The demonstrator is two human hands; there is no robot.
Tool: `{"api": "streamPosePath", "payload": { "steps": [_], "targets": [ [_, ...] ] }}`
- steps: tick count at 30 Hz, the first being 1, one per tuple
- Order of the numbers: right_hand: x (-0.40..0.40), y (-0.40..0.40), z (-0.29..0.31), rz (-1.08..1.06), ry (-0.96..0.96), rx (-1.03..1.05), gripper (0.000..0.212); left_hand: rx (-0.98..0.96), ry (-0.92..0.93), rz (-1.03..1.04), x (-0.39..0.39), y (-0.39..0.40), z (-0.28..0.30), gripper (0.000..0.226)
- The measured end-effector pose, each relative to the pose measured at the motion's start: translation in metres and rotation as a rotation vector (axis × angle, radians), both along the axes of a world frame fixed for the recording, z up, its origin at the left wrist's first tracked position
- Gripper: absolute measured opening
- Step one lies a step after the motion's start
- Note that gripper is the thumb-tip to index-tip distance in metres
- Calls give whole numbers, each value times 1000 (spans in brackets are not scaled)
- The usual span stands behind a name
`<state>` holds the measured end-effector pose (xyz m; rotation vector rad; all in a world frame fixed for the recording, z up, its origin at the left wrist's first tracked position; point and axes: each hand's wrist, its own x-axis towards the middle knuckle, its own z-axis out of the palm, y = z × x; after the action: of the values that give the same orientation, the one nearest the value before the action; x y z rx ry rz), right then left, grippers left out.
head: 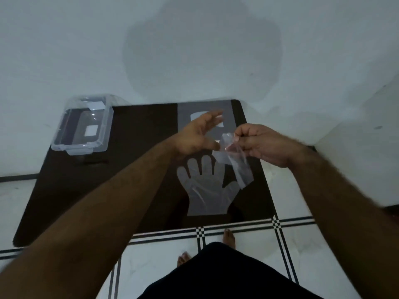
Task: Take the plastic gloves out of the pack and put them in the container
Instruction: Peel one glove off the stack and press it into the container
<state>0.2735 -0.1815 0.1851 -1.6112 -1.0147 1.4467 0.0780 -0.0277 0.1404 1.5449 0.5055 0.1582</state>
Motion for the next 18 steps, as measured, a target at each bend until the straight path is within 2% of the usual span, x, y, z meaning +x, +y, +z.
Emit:
{"api": "streamPosePath", "payload": {
  "steps": [3,7,9,11,13,15,18],
  "targets": [
    [-5,13,42,118,-42,-16,9,-40,-17,-160,-1,15,37,80],
    [-9,25,73,100,-109,-14,10,18,-120,-62,-15,20,58,43],
    [-13,28,79,74,-93,-7,23,16,-151,-3,-23,21,62,37],
    [-20,30,81,43,-87,4,48,-28,-177,69,-30,23,63,34],
    [-26,29,78,20,-84,18,56,-99,-188,204,-37,25,64,26],
    [-30,29,68,-13,-78,42,51,-178,-168,323,-44,29,64,20],
    [-36,39,49,-73,-147,86,21,-265,-134,437,-57,38,59,16]
  ]
}}
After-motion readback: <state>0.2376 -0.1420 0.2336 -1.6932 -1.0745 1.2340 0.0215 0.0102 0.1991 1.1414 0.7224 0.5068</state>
